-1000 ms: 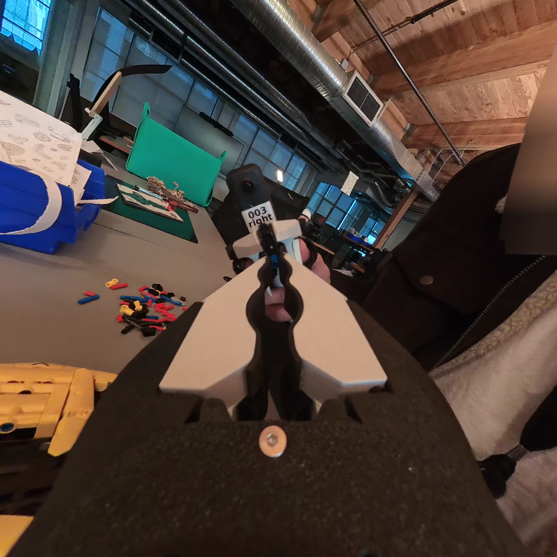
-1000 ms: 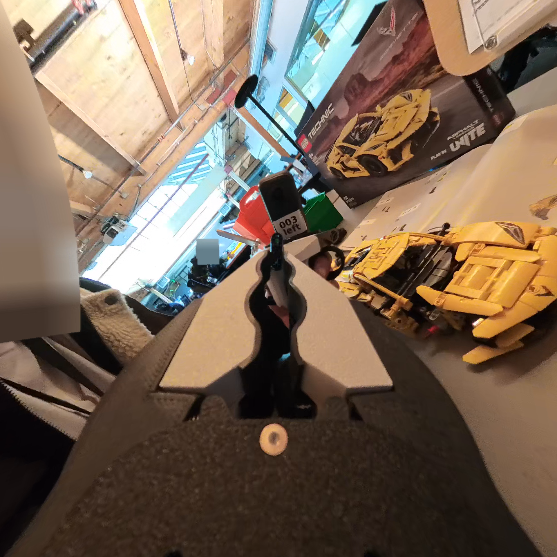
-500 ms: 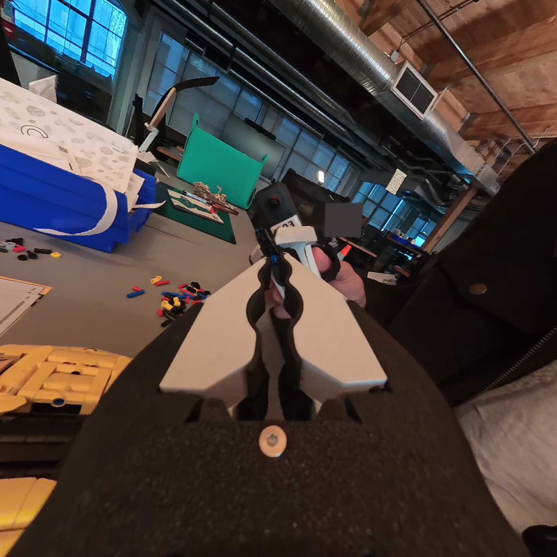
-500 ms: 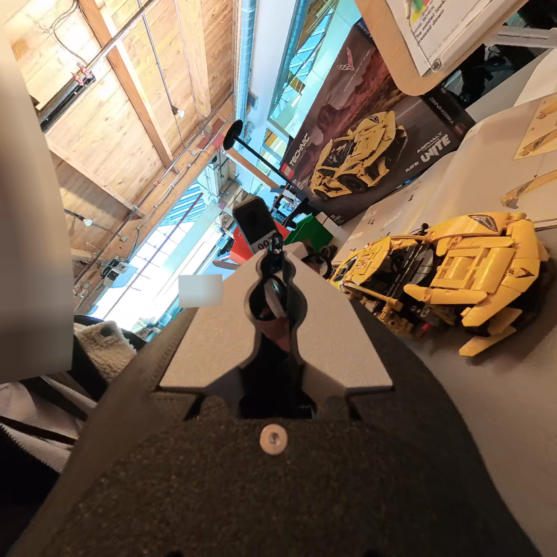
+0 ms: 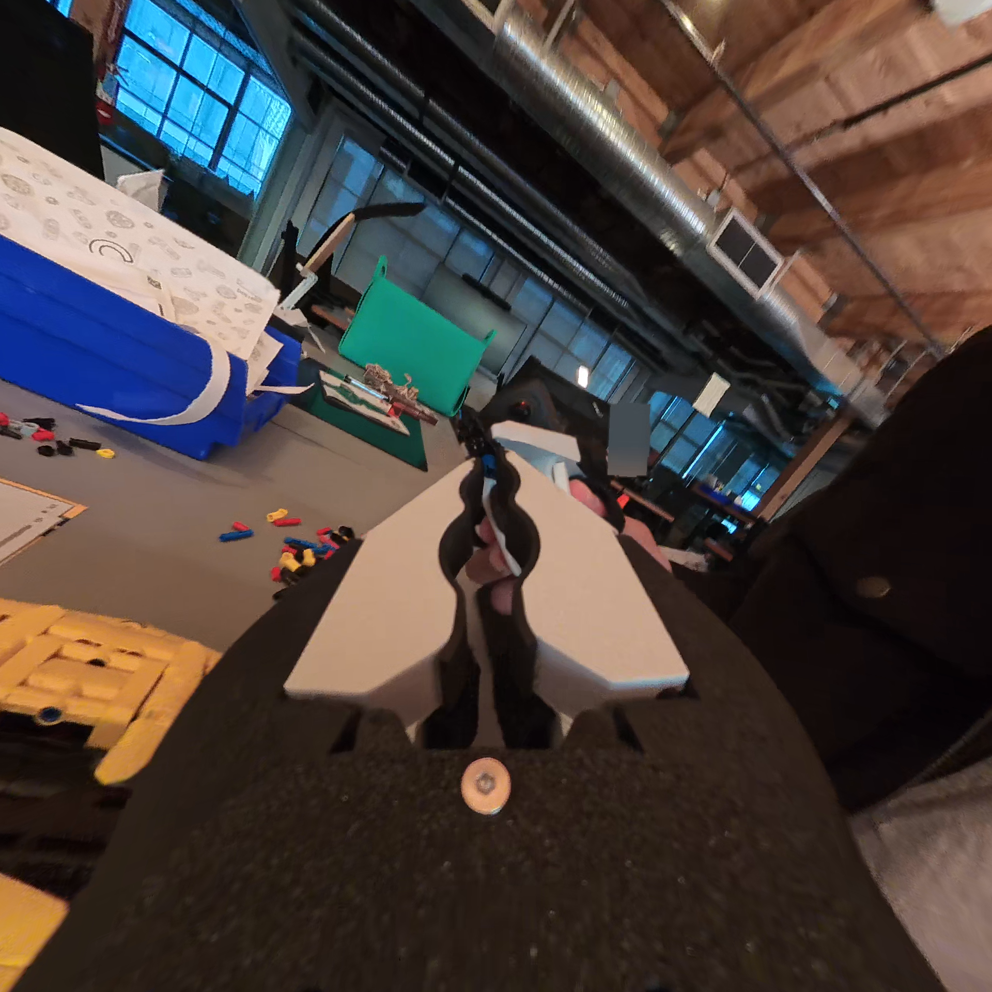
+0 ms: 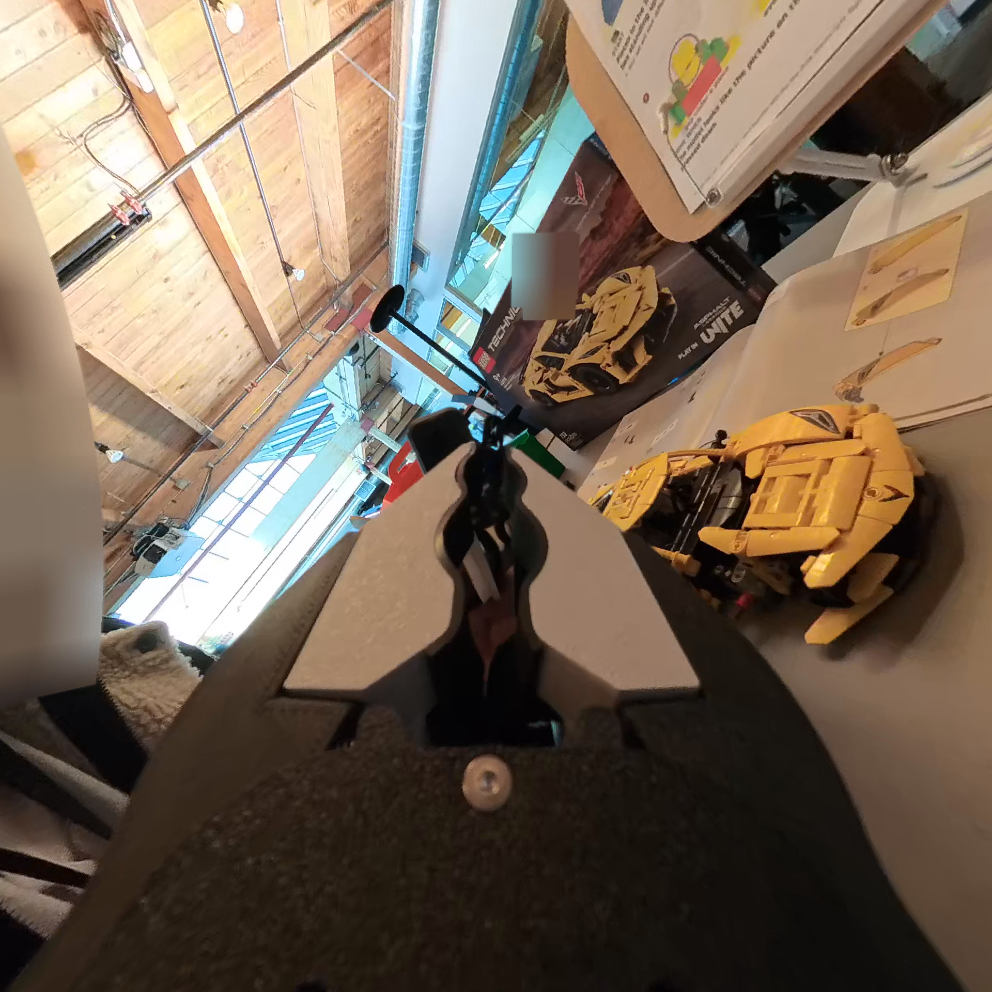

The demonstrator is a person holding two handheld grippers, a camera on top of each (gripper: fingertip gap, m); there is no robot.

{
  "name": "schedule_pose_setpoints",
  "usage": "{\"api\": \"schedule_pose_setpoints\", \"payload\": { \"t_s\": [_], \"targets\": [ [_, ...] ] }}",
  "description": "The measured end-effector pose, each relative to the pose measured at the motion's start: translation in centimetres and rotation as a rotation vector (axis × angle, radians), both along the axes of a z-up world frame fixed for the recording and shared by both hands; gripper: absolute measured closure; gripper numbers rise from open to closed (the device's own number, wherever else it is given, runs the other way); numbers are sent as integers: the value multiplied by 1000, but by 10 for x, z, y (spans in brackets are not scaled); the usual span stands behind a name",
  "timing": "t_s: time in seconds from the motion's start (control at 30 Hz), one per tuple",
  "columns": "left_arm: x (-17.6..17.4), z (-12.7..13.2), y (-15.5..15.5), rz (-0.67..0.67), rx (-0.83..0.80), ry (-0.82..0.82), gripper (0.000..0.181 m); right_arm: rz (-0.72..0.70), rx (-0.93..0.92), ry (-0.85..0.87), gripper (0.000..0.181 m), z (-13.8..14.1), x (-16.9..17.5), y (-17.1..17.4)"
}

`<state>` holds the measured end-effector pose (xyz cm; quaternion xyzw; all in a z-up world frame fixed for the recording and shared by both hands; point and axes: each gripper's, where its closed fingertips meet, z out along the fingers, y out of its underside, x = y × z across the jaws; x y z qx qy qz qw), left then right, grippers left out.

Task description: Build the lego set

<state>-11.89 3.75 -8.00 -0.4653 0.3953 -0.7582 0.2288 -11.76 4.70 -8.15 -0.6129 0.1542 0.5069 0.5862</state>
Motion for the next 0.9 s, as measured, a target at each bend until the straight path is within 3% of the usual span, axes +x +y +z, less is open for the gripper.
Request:
{"api": "schedule_pose_setpoints", "payload": {
  "t_s": [0.27,0.5,0.63,0.9],
  "targets": [
    [-2,2,4,-10,-7,-4,177,54,3,-165,176,2,-2,5],
    [4,-17,14,213,416,133,177,-66,-120,-750,161,-13,15,10],
    [8,-26,15,291,598,182,177,-128,-147,-803,161,-16,11,14],
    [11,-32,12,358,775,221,177,-136,-197,-779,174,-29,9,19]
  ]
}}
